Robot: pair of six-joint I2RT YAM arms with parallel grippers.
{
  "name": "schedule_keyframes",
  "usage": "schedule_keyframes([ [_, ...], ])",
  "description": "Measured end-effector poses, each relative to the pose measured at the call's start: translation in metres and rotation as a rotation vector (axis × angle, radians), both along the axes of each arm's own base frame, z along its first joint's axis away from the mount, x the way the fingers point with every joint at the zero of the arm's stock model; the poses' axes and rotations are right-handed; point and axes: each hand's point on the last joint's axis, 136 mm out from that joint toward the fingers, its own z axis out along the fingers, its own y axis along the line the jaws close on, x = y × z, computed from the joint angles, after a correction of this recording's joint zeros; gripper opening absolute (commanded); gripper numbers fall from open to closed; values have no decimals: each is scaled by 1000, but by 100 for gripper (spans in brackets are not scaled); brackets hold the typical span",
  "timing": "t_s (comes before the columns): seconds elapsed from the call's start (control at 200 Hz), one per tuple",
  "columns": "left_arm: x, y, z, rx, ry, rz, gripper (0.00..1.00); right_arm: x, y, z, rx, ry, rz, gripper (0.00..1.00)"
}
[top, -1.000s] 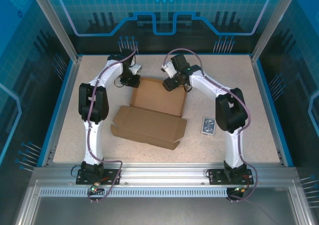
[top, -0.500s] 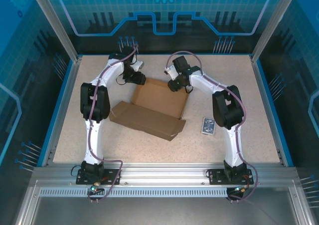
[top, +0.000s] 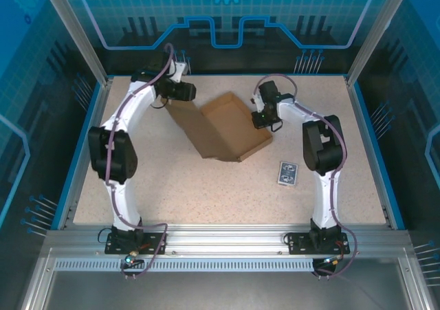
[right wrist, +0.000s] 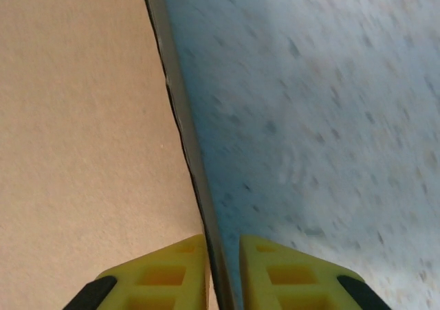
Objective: Fold the paper box
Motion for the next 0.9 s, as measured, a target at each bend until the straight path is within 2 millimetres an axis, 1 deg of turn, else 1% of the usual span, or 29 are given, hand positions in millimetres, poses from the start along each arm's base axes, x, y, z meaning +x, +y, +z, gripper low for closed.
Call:
schedule_keyframes([
  [0.07, -7, 13, 20, -27, -71, 45, 62, -18, -14, -7, -1, 43, -50, 22],
  [0.145, -16, 26, 34, -53, -123, 89, 62, -36, -20, -7, 8, 67, -84, 25],
  [0.23, -27, 40, 49, -87, -198, 149, 65, -53, -18, -1, 39, 68, -105, 29],
  [0.26, -31, 43, 50, -94, -211, 163, 65, -58, -16, 2, 50, 64, -109, 31],
  [0.355, -47, 47, 66, -127, -282, 196, 67, -74, 3, 13, 94, 44, -101, 36],
  [0.445, -60, 47, 83, -156, -339, 209, 67, -92, 31, 19, 132, 37, -63, 42],
  [0.465, -62, 47, 87, -160, -351, 210, 67, -95, 35, 18, 135, 38, -57, 43],
  [0.505, -67, 47, 96, -178, -377, 217, 67, -103, 48, 18, 145, 43, -36, 45],
  [0.585, -76, 47, 109, -213, -422, 223, 67, -117, 64, 14, 150, 56, -11, 52],
  [0.635, -83, 45, 114, -239, -436, 226, 67, -123, 66, 12, 148, 64, -5, 56],
  [0.695, -93, 42, 117, -280, -449, 222, 67, -129, 61, 10, 141, 71, -18, 59],
  [0.755, -101, 37, 118, -325, -444, 215, 66, -131, 56, 14, 133, 64, -34, 61],
  [0.825, -108, 29, 119, -375, -442, 202, 67, -132, 52, 24, 129, 40, -40, 63],
  [0.9, -116, 13, 118, -417, -424, 170, 66, -131, 50, 39, 132, 4, -45, 64],
])
